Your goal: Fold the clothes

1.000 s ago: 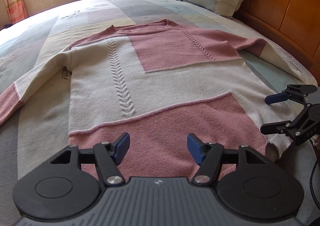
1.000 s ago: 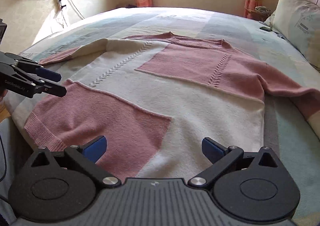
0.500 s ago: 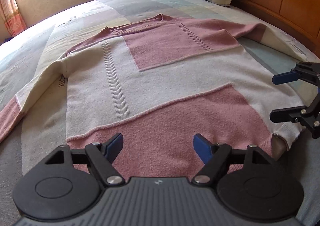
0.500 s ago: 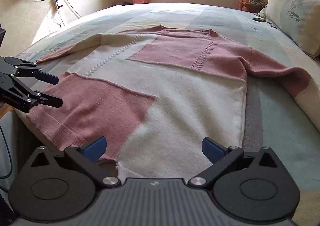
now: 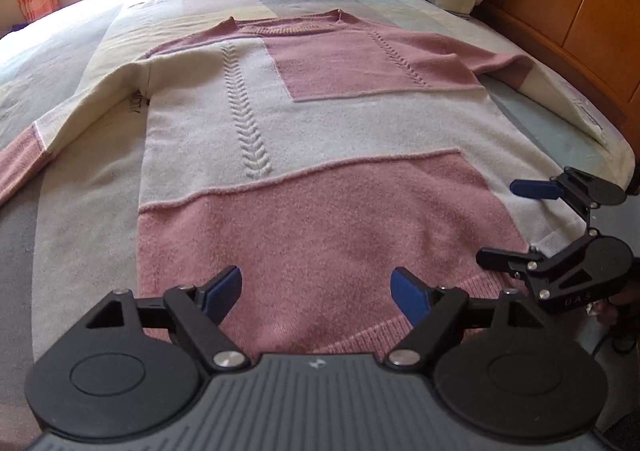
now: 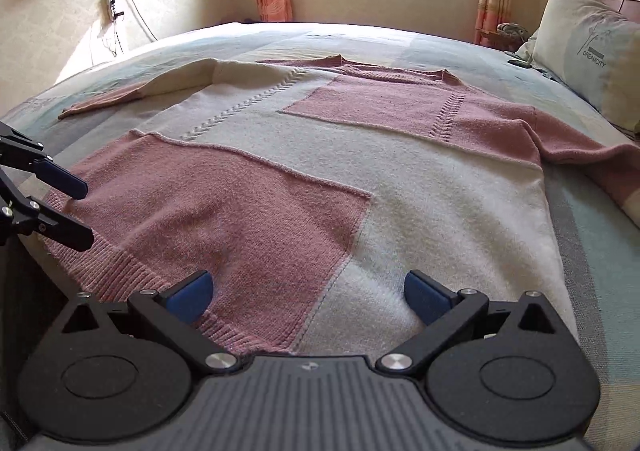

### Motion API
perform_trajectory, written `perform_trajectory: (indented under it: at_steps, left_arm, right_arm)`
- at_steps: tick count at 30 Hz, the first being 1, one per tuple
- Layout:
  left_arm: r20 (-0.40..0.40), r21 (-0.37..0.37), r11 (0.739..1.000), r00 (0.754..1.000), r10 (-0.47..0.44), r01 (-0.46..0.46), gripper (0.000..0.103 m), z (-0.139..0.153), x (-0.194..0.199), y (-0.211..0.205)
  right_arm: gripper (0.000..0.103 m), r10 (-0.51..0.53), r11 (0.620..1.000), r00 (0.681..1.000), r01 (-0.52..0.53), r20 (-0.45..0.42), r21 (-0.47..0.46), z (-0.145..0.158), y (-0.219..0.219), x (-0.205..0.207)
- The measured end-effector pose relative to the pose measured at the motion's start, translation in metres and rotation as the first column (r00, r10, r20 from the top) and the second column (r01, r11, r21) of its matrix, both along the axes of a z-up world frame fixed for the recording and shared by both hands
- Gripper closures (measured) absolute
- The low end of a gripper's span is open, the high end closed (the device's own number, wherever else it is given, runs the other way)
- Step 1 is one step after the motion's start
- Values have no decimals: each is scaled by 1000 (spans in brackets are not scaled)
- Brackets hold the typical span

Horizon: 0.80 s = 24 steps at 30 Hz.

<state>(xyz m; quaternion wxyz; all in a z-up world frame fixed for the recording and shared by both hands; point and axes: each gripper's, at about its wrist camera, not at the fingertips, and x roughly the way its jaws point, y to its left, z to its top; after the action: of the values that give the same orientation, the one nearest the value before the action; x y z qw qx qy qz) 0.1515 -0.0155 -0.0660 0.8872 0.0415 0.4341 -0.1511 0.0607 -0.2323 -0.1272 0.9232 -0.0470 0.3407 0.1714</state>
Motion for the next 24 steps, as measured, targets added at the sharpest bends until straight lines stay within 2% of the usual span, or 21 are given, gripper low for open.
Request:
perform_trajectory:
  at_steps: [2, 6, 8, 14, 16, 19, 24]
  left_arm:
    - [46, 18, 1000, 999, 19, -19, 22, 3, 22, -1]
    - [15, 34, 998, 999, 45, -45, 22, -17, 43, 0]
    - [-18, 43, 997, 998, 64, -63, 21, -30, 29, 5]
    - [-26, 47, 999, 999, 26, -25, 18, -25, -30, 20]
    - [-36, 59, 998, 999, 12, -10, 18, -17, -24, 22]
    - [26, 62, 998, 999, 27, -28, 18, -6, -1, 21]
    - [24, 54, 998, 999, 40, -41, 18, -21, 11, 15]
  right_arm:
    - [0, -14, 1000, 1000, 14, -1, -13, 0, 3, 1]
    - [0, -29, 999, 1000, 29, 2, -18, -1, 6, 0]
    - [0, -31, 999, 1000, 31, 3, -17, -1, 5, -1]
    - [0, -40, 999, 999, 40, 14, -18, -1, 7, -3]
    - [0, -45, 999, 999, 45, 15, -20, -2, 7, -3]
    - [0, -50, 998, 999, 50, 16, -24, -2, 9, -3]
    - [0, -54, 998, 998, 55, 11, -30, -1, 10, -2]
